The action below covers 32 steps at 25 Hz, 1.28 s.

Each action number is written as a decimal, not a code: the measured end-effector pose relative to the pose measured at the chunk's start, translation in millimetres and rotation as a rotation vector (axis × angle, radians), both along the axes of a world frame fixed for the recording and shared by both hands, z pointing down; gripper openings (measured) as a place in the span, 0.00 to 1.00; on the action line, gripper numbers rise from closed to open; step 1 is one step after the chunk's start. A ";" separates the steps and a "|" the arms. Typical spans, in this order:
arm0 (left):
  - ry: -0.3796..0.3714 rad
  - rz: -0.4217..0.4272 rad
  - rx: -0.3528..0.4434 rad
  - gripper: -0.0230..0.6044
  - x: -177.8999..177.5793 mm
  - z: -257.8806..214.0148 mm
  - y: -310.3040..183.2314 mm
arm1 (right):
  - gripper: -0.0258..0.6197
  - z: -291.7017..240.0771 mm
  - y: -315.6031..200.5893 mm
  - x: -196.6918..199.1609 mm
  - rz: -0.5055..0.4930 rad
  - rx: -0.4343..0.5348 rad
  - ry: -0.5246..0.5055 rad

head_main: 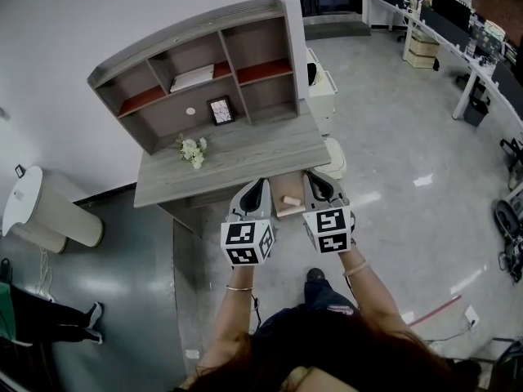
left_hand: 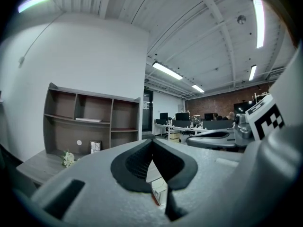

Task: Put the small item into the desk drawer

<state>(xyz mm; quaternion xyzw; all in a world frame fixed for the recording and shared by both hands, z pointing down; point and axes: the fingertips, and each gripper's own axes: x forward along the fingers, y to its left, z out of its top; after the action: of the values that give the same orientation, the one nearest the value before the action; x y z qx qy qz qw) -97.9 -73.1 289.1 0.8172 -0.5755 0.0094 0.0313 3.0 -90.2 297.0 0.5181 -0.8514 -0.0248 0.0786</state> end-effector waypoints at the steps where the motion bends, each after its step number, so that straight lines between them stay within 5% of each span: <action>1: 0.001 0.003 0.000 0.06 1.5 -0.3 0.4 | 0.04 -1.2 0.4 0.7 0.001 0.002 -0.003; 32: -0.010 0.022 -0.015 0.06 25.8 2.6 -19.9 | 0.04 -1.9 -17.8 21.1 -0.001 -0.003 -0.024</action>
<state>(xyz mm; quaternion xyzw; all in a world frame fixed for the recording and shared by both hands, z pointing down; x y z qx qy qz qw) -72.1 -93.0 291.7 0.8232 -0.5664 0.0182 0.0346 24.0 -108.1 295.1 0.5177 -0.8526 -0.0173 0.0692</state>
